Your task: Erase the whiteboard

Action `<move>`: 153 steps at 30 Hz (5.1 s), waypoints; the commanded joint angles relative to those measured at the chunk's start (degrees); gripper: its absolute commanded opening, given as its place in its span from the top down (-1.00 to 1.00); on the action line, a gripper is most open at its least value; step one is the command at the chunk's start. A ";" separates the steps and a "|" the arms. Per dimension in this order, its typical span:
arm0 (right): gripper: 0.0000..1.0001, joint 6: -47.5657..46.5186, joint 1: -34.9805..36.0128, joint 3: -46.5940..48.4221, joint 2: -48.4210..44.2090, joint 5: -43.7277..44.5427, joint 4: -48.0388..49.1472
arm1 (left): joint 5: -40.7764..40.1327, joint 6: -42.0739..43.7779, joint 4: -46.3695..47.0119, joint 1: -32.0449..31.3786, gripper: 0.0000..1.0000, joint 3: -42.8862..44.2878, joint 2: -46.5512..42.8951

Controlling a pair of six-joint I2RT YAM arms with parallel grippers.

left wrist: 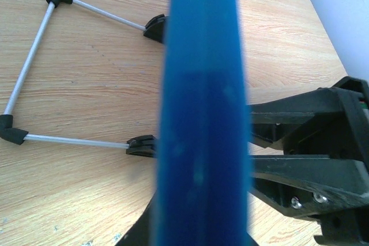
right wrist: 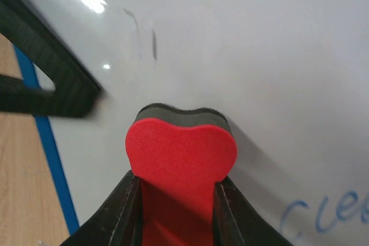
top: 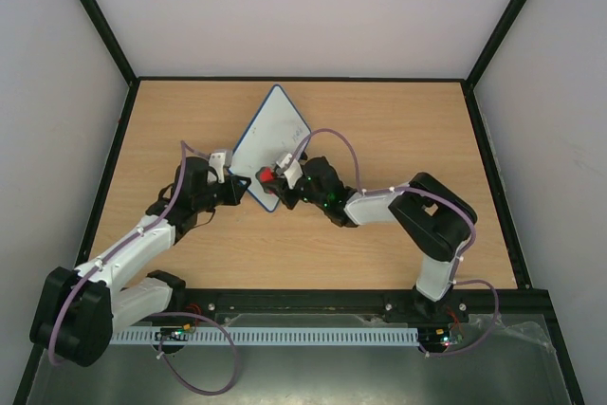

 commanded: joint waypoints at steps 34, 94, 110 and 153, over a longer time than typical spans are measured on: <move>0.97 30.90 1.35 12.80 4.79 -4.72 -21.17 | 11.59 -6.56 -6.56 1.70 0.95 3.30 2.96; 0.97 43.97 -8.22 25.07 17.17 -11.97 -31.39 | 13.33 -7.71 -4.62 1.71 0.95 3.01 2.99; 0.97 45.36 -4.37 31.42 14.31 -15.63 -33.12 | 13.96 -7.03 -5.03 1.77 0.95 3.09 3.46; 0.97 40.49 -12.22 41.73 28.15 -15.12 -42.05 | 15.01 -6.50 -5.38 1.73 0.95 3.21 3.57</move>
